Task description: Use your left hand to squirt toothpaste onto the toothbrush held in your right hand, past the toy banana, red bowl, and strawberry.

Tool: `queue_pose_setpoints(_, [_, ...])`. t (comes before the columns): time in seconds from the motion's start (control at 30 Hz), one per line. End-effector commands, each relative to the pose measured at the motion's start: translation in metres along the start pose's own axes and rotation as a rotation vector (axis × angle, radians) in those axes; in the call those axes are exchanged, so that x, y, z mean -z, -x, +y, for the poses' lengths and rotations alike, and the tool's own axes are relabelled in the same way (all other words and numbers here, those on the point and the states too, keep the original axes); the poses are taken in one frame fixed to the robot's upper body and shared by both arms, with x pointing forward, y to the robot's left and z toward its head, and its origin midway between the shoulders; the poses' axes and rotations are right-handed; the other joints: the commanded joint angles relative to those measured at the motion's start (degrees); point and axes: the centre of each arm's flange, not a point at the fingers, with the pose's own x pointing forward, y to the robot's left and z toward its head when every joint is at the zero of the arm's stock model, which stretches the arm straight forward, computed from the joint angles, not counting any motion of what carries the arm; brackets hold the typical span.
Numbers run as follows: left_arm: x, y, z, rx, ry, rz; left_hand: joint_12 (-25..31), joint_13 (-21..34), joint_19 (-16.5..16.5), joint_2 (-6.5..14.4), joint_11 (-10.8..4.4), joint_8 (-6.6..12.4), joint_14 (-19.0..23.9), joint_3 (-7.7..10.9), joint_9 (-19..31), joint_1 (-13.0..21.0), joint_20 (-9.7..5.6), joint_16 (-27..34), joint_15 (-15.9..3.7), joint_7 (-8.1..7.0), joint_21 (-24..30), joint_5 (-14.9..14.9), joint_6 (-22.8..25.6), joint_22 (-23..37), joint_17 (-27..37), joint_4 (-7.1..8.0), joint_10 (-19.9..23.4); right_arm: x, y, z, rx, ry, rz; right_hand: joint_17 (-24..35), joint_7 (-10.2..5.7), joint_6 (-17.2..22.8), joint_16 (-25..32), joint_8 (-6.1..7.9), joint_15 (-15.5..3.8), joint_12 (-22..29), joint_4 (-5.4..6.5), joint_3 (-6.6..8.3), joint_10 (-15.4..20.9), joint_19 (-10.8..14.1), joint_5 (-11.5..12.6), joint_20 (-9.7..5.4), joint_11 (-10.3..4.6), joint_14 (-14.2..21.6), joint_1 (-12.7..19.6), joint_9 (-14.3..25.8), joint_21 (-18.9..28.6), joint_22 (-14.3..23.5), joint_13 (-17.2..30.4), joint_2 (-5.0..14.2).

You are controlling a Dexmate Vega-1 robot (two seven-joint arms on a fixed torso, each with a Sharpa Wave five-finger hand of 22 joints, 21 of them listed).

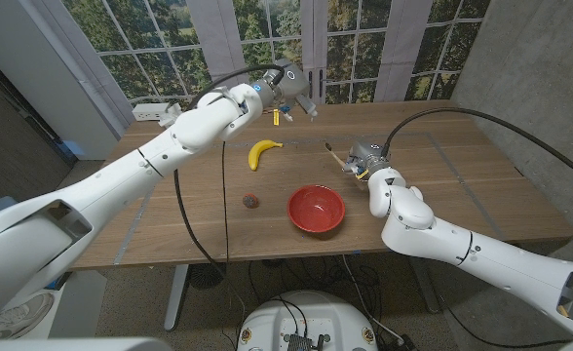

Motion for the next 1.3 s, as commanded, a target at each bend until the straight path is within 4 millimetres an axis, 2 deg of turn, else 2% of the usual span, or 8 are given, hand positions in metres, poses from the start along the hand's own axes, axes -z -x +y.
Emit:
queue_pose_setpoints(0.03, [-0.008,-0.002,0.015,0.013,-0.065,-0.073,-0.2,0.2,-0.1,-0.2,-0.37,-0.08,-0.1,-0.38,0.3,0.5,-0.79,-0.1,-10.09,-0.48,0.2,0.2,0.2,0.2,0.2,-0.03,0.1,-0.011,-0.006,-0.012,-0.031,0.051,0.041,0.2,-0.04,0.7,0.3,0.13,-5.0,0.2,0.47,0.87,3.2,0.1,0.4,-0.7,-2.76,0.6,1.6,0.3,0.6,0.0,0.4,2.23])
queue_pose_setpoints(0.57, [-0.019,-0.002,0.031,0.031,-0.137,-0.131,-0.2,0.4,-0.3,-0.3,-0.44,-0.11,-0.2,-0.77,0.3,0.9,-0.91,-0.3,-10.11,-0.82,0.3,0.3,0.5,0.1,0.3,-0.01,0.5,-0.02,-0.003,-0.027,-0.056,0.074,0.065,0.3,0.32,0.5,0.9,0.06,-4.93,0.2,0.48,0.86,3.4,0.1,0.5,-0.58,-2.51,0.7,1.7,0.7,1.5,-0.1,0.7,2.18])
queue_pose_setpoints(0.97, [-0.03,-0.004,0.03,-0.008,-0.302,-0.139,-0.1,0.6,-0.6,-0.3,-0.49,-0.23,-0.3,-1.01,0.3,1.3,-0.97,-0.5,-10.13,-0.93,0.3,0.3,0.4,0.1,0.3,0.02,0.8,-0.028,0.004,-0.036,-0.043,0.048,0.022,0.2,0.27,0.6,1.2,-0.05,-4.95,0.0,0.47,0.94,3.4,-0.1,0.6,-0.53,-2.46,0.6,1.9,0.8,2.1,-0.1,0.7,2.22])
queue_pose_setpoints(1.3, [-0.031,-0.008,0.031,-0.023,-0.327,-0.164,0.0,0.8,-0.9,0.0,-0.51,-0.01,-0.4,-1.11,0.3,1.7,-1.07,-0.6,-10.16,-1.42,0.3,0.3,1.2,0.1,0.3,0.06,1.3,-0.033,0.004,-0.046,-0.099,0.033,0.023,0.2,0.39,0.5,1.3,-0.12,-4.92,0.0,0.49,0.97,3.4,-0.3,0.6,-0.49,-2.36,0.5,1.9,0.9,2.5,-0.2,0.8,2.2])
